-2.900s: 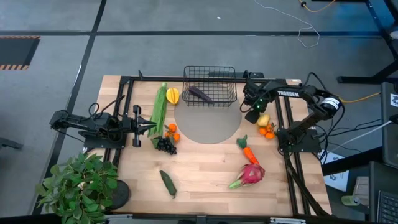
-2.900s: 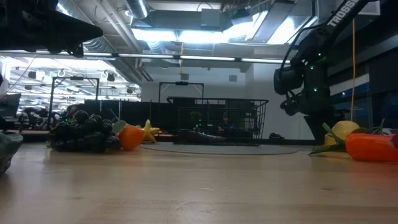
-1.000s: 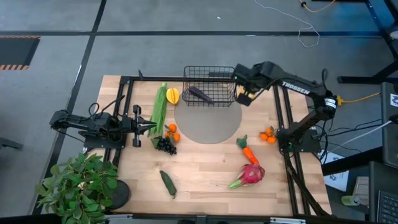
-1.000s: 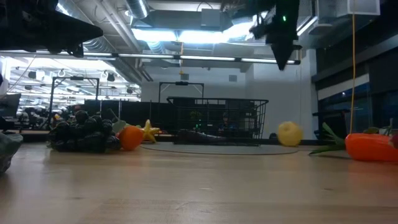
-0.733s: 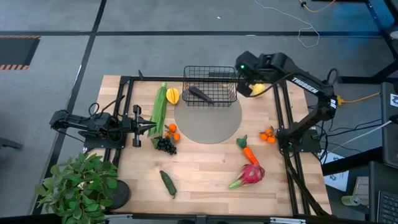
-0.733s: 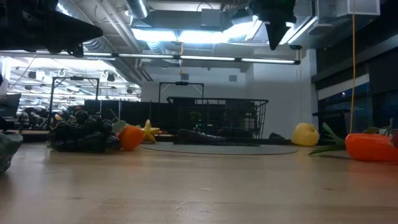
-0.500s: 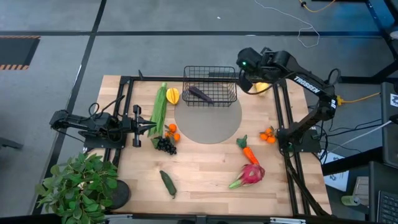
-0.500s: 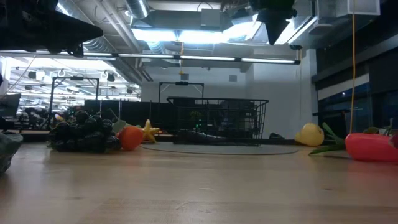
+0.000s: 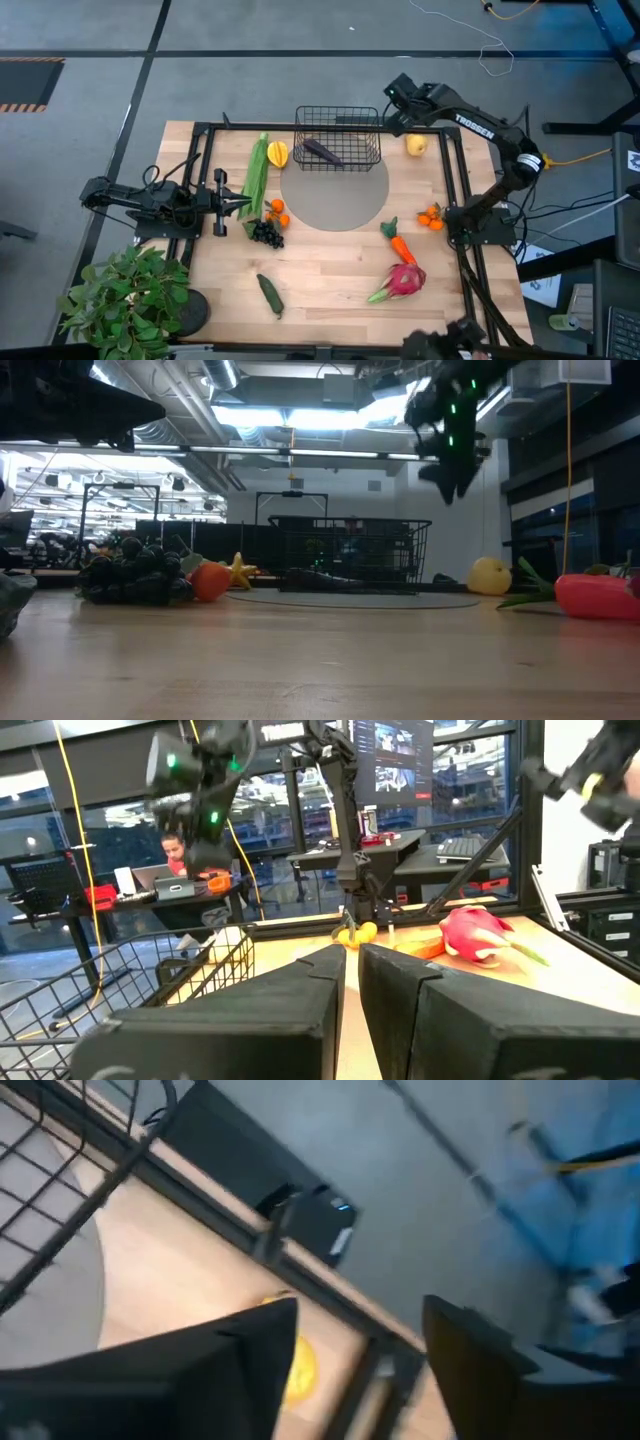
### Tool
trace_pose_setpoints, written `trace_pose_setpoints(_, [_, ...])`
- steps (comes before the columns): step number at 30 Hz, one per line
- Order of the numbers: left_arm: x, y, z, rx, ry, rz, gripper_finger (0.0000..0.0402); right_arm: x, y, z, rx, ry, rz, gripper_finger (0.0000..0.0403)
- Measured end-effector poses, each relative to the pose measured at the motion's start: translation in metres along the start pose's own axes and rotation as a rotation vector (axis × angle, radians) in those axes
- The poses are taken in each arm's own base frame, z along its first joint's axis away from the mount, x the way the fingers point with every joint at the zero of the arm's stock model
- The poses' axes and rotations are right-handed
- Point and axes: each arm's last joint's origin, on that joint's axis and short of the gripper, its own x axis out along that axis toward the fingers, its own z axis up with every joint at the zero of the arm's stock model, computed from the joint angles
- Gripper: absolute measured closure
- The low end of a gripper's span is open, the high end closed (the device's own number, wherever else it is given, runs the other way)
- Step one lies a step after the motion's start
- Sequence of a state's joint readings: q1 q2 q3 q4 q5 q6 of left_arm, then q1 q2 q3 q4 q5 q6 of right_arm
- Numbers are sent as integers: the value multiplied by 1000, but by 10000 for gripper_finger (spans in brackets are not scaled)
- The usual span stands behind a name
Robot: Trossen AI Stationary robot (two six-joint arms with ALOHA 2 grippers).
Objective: Build produce basket
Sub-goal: Put the yellow pear into the black wire basket
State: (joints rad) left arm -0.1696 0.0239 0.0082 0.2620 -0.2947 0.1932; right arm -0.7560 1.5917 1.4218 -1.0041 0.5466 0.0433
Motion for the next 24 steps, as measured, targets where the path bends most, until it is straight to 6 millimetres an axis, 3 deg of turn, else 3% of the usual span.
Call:
trace_pose_setpoints(4, [0,0,0,1,1,0,379,39,2,-11,128,-3,158,153])
trace_pose_setpoints(10, [0,0,0,0,0,0,379,75,8,-25,281,-62,232,151])
trace_pose_setpoints(24, [0,0,0,-1,0,0,379,100,21,-52,417,-28,239,160])
